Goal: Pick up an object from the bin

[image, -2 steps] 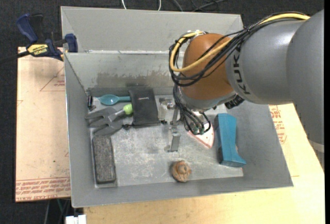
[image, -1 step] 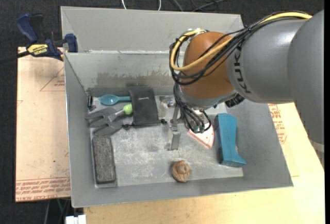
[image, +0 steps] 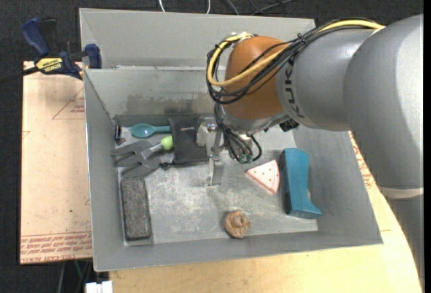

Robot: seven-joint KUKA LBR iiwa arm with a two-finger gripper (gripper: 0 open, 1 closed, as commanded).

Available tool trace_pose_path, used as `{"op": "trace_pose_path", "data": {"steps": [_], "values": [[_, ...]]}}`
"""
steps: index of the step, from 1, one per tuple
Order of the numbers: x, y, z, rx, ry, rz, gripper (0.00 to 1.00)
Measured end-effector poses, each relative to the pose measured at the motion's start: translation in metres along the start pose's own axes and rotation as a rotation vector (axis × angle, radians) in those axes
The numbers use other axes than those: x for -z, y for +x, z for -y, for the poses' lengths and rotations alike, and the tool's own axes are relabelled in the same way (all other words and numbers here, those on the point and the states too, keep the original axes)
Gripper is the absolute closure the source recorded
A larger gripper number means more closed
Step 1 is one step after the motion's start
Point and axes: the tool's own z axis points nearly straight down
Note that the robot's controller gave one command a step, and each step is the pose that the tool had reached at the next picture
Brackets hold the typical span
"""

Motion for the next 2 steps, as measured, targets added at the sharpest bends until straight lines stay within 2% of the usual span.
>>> {"op": "trace_pose_path", "data": {"steps": [1, 2], "values": [[-0.0234, -0.0361, 0.0022, -0.034, -0.002, 0.004, 1.00], [-0.0234, -0.0361, 0.0023, -0.034, -0.002, 0.004, 1.00]]}}
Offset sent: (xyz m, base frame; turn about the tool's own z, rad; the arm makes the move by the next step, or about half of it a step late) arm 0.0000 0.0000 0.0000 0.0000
